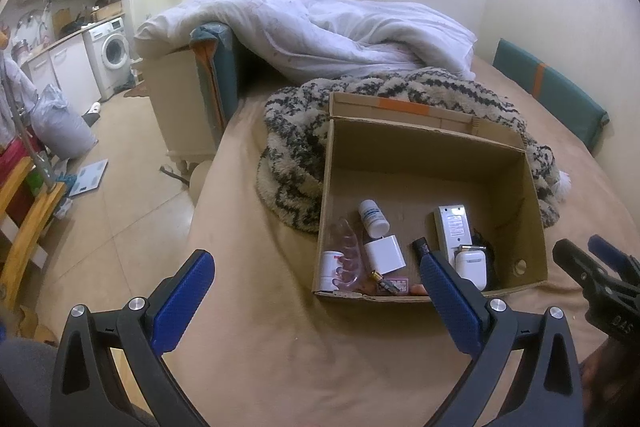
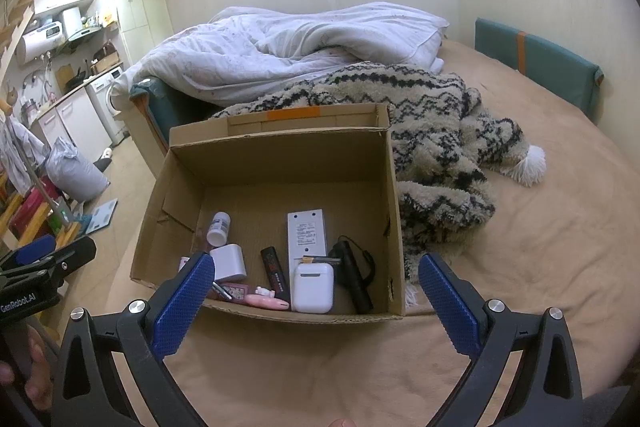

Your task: Organize rigid objects

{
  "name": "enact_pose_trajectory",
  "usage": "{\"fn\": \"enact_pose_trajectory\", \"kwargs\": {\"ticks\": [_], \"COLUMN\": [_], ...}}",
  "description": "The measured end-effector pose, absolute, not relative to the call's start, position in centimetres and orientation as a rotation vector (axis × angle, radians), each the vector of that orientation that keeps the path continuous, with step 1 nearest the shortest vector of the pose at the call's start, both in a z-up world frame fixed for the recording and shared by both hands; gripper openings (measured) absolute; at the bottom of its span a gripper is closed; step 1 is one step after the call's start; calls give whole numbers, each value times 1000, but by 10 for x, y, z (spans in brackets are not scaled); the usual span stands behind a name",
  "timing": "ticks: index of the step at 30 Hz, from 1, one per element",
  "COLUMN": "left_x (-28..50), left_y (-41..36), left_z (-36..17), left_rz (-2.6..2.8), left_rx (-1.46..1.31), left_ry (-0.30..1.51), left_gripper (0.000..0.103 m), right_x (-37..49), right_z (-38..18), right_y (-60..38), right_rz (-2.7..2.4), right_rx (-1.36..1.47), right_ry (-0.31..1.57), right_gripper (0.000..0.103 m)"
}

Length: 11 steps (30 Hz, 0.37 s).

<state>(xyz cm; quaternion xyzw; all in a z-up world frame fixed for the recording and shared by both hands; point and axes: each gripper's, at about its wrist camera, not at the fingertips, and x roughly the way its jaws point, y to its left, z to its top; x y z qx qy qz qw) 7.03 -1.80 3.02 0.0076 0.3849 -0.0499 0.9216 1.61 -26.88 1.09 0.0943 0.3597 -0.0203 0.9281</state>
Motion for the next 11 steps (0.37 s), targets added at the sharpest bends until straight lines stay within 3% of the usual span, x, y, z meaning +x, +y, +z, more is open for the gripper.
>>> {"fn": "enact_pose_trajectory", "kwargs": {"ticks": [11], "left_x": [69], "left_y": [-18], "left_z": [29], "left_rz": [-113], "left_rx": [19], "left_ry": [792], "left_gripper": [103], "right_x": [15], "right_z": [11], "right_y": [-269], "right_rz": [-32], "right_rx": [187], "right_ry": [731], "right_gripper": [103]}}
